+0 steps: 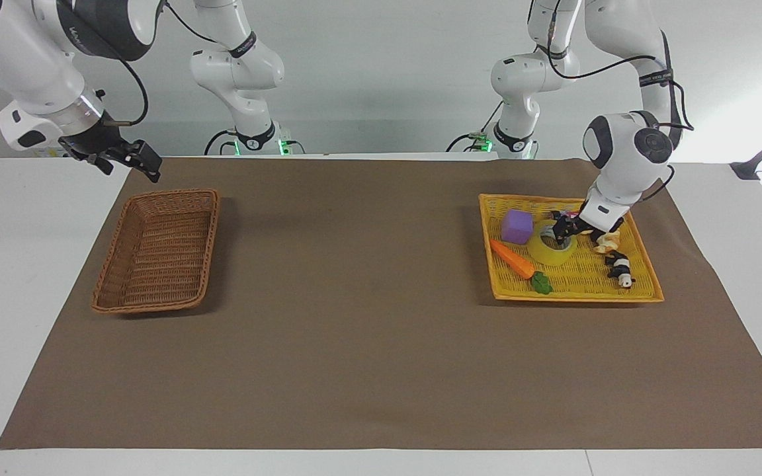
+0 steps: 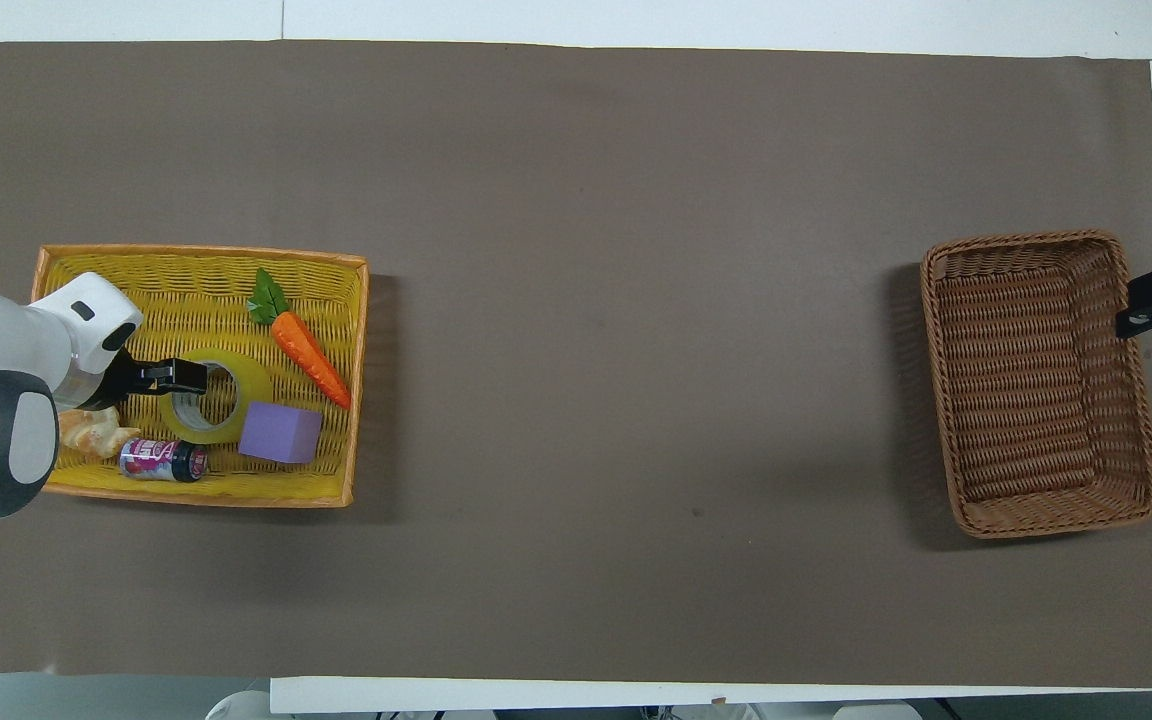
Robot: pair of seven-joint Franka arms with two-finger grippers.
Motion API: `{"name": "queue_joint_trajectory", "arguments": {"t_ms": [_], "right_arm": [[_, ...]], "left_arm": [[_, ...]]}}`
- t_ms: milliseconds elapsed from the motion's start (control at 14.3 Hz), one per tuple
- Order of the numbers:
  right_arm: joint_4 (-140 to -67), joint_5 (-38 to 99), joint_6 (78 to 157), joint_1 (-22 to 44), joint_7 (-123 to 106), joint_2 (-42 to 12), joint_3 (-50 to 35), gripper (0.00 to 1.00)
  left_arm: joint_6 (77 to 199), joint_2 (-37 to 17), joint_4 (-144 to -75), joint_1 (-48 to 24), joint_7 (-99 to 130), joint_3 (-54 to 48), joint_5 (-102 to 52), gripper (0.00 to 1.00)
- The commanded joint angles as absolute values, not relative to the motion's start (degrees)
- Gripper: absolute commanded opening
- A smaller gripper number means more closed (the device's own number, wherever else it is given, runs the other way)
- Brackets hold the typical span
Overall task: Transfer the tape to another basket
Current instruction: 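Close the left gripper on the rim of the tape roll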
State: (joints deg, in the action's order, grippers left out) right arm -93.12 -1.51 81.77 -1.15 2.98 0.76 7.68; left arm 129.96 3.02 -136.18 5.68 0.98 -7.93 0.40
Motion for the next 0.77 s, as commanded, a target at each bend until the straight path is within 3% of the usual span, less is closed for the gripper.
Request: {"name": "queue_joint_trajectory", "arguments": {"t_ms": [0, 700], "right_arm": [[-94.75, -1.76, 82.62, -1.49, 2.90, 2.02, 7.29, 1.00], [-94.75, -1.76, 82.62, -1.49, 2.90, 2.11, 7.29, 1.00]], "left_arm": [[132.10, 2.64, -137.72, 5.19, 0.62, -7.73, 0.26, 0.95], [135.09, 1.23, -140.88, 3.78, 0.88, -7.73, 0.26, 0.91]]}}
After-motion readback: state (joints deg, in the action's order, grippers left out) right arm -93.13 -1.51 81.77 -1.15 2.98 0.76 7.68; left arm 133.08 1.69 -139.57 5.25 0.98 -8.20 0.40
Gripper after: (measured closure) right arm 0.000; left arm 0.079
